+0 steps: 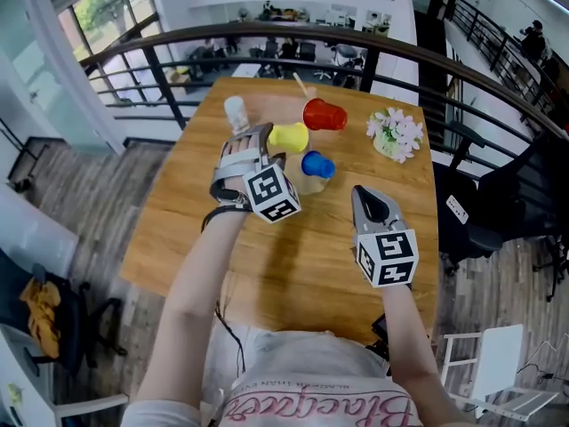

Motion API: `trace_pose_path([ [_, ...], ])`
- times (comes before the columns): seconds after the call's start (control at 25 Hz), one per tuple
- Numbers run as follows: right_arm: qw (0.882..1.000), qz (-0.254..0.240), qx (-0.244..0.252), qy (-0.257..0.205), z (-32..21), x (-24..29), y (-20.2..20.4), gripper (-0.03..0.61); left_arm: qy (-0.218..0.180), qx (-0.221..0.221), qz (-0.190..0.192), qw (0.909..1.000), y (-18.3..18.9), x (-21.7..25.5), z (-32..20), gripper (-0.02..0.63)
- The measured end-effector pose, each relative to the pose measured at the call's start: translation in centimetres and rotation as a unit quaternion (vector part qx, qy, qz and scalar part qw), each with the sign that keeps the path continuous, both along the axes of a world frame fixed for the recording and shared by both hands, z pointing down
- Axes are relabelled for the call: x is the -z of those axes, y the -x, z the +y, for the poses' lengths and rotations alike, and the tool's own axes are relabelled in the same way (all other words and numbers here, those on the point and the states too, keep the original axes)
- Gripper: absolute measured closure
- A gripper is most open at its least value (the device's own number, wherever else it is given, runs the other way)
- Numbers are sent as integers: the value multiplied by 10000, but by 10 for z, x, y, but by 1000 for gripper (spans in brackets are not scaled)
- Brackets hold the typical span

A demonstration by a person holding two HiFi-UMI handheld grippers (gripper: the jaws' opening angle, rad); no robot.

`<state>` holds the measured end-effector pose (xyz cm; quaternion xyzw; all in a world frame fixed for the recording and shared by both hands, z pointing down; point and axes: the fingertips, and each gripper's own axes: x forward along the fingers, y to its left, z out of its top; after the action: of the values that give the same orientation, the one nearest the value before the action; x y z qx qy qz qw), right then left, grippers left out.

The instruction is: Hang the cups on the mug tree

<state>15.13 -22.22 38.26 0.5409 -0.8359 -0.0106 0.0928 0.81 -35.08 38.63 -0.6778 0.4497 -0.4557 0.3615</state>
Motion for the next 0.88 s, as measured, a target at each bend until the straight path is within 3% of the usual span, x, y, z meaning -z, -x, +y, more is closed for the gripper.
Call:
trace_pose_path([
  [0.2, 9999, 15, -26, -170, 5, 13, -1, 578, -33, 164, 1151, 9932, 12, 17, 24, 287],
  [0.32, 9997, -91, -101, -221, 6, 18, -2, 578, -38, 283, 2025, 9789, 19, 27, 41, 298],
  [0.48, 9994, -66, -144, -298, 8, 22, -3, 578, -16, 385, 2909, 9560, 28, 34, 55, 329],
  [0.88, 9981, 332, 61, -506, 19, 40, 5, 578, -81, 228, 4173, 9084, 42, 45, 88, 365],
])
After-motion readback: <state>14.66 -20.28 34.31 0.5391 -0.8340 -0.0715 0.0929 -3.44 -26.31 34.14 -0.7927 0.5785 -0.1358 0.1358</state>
